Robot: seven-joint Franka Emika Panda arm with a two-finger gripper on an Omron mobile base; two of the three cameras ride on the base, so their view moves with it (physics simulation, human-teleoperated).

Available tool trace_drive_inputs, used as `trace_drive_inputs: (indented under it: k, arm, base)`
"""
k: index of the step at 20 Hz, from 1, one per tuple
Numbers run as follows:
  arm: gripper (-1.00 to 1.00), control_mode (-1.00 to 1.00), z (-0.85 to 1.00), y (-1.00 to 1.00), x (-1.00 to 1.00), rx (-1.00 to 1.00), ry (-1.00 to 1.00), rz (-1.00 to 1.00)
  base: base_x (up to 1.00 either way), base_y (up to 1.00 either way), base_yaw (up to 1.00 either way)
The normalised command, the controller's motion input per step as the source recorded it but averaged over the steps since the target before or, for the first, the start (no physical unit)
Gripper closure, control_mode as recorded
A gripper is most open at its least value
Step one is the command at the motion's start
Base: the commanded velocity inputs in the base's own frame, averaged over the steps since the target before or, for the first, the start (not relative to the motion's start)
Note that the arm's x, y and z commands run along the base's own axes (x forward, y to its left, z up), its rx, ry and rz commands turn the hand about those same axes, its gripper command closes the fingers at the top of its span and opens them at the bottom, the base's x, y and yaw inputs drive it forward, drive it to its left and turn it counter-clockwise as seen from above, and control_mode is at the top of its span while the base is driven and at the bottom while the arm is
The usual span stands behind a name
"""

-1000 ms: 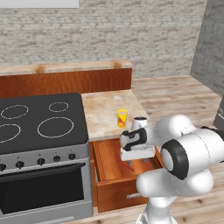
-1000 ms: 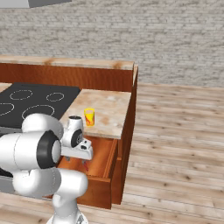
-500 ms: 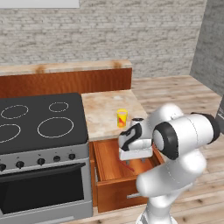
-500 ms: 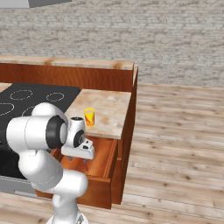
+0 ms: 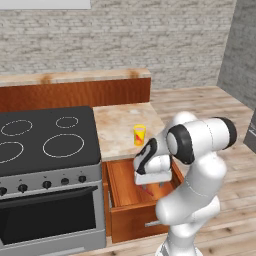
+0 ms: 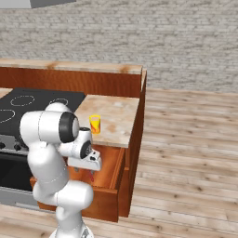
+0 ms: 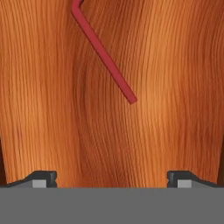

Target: Pick up the straw from the left drawer and put it inside the smoothie cup.

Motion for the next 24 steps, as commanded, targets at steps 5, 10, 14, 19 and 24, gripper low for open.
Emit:
trace_drive_inputs:
  k: [5,10,14,19,24]
  arm:
    - [-1.00,-1.00,-0.29,0.00,0.13,0.00,0.00,0.00]
    - [-1.00,-1.00,-0.33,0.03,0.09,0.00,-0.01,0.00]
    - [-1.00,-1.00,-0.29,0.01,0.12,0.00,-0.01,0.00]
    - [-1.00,-1.00,-0.20,0.00,0.20,0.00,0.00,0.00]
    - [-1.00,-1.00,-0.08,0.00,0.19,0.00,-0.02,0.00]
  base:
    - [0.00,0.00,0.00]
    - [0.00,0.00,0.00]
    - [0.00,0.00,0.00]
    - [0.00,0.00,0.00]
    - [0.00,0.00,0.00]
